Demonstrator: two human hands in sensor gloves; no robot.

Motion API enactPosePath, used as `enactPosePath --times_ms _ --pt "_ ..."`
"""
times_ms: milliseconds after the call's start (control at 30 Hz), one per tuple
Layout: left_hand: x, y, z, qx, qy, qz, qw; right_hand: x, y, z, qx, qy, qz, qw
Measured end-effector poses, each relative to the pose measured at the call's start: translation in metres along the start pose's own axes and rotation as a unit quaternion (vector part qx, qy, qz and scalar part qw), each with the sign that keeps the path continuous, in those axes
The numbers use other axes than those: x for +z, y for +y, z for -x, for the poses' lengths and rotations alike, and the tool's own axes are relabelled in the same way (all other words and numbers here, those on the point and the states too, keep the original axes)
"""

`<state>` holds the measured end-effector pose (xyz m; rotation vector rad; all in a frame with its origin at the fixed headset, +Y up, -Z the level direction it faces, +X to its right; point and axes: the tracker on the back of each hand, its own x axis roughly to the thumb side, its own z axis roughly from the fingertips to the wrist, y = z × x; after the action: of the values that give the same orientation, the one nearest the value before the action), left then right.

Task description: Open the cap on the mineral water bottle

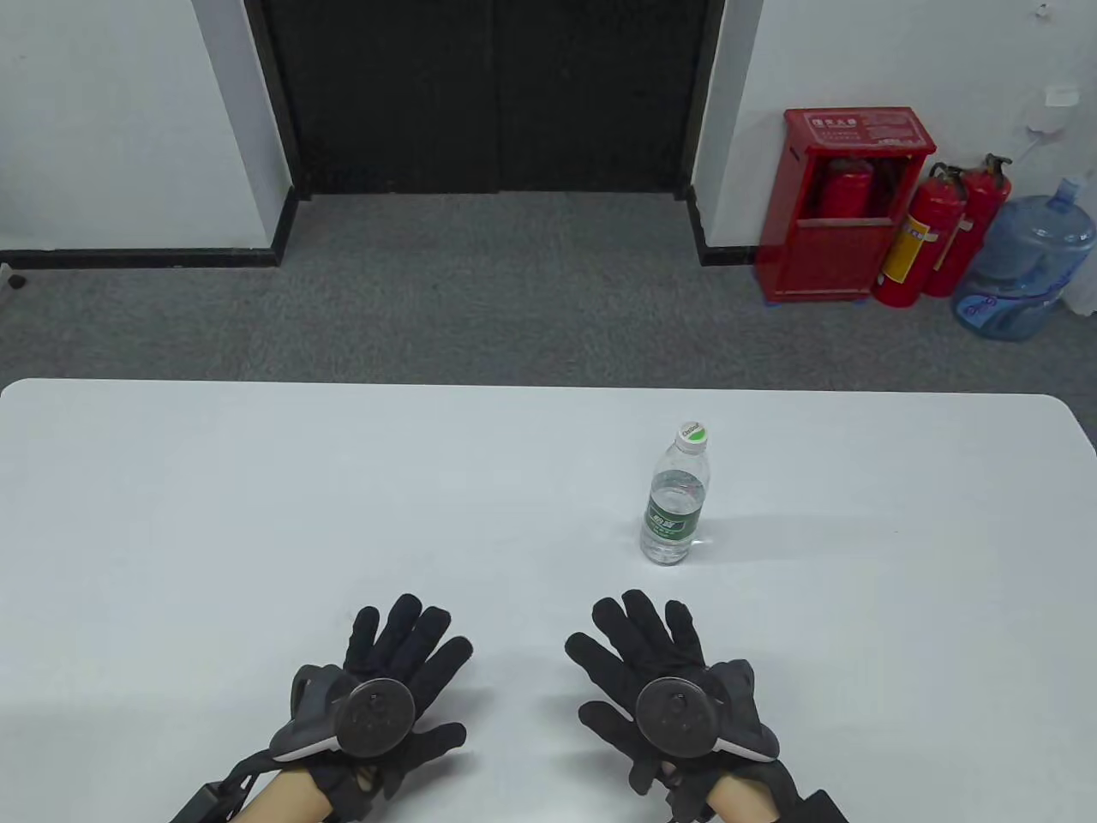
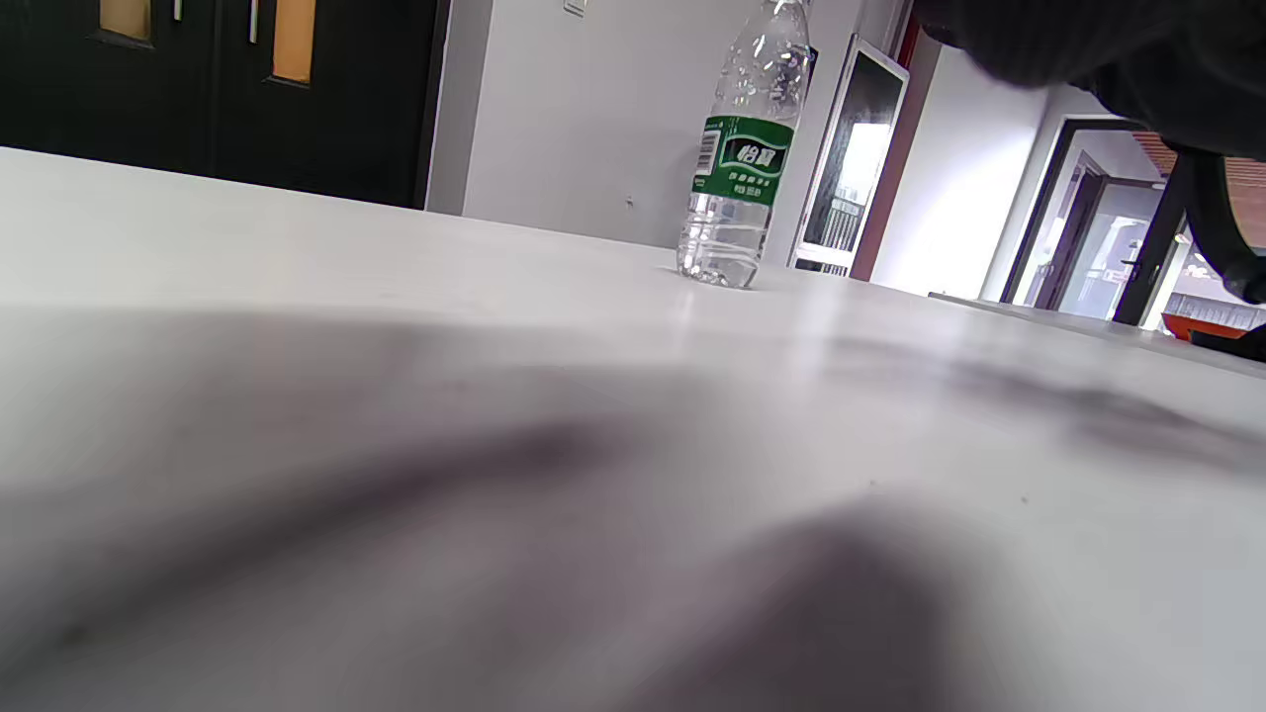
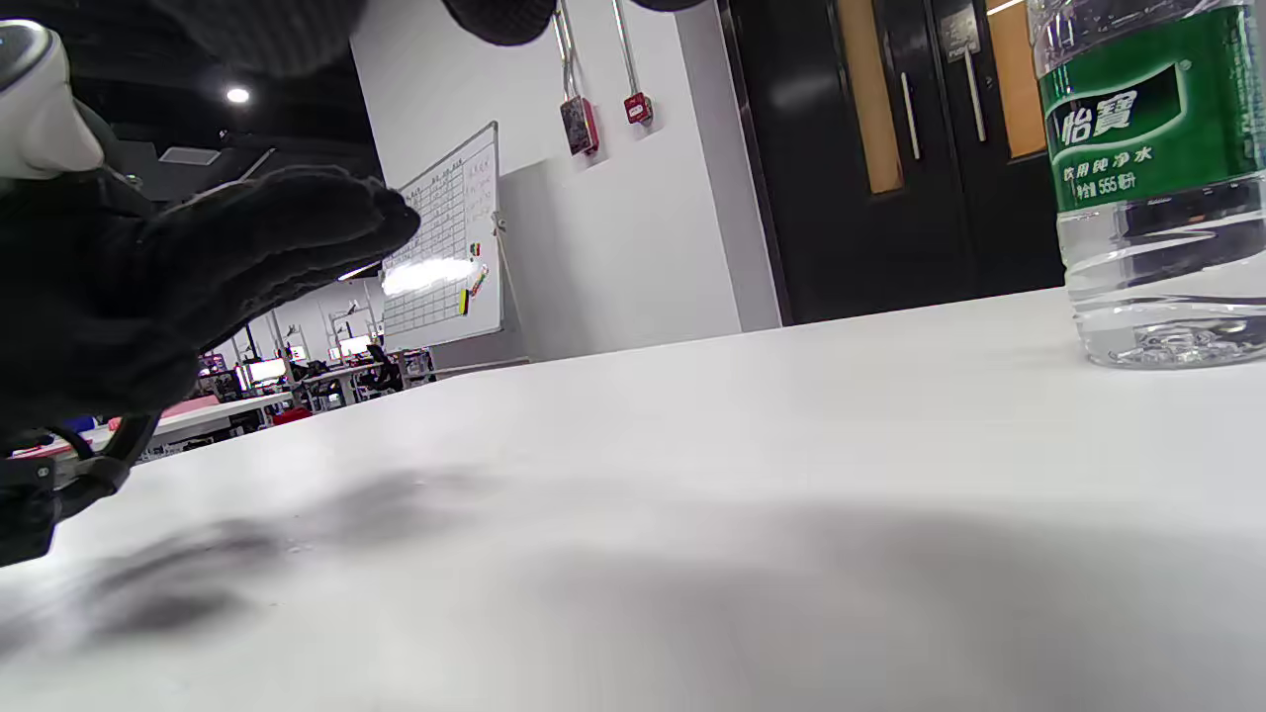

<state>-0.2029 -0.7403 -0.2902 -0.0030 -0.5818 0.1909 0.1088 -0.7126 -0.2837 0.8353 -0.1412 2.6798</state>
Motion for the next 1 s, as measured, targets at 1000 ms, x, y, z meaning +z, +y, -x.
enactPosePath --times_ms 1000 --pt "-0.0001 -0.0002 -0.0005 0.000 0.000 0.009 1.000 0.0019 0.0020 -0.0024 -0.002 -0.007 -0.013 1.000"
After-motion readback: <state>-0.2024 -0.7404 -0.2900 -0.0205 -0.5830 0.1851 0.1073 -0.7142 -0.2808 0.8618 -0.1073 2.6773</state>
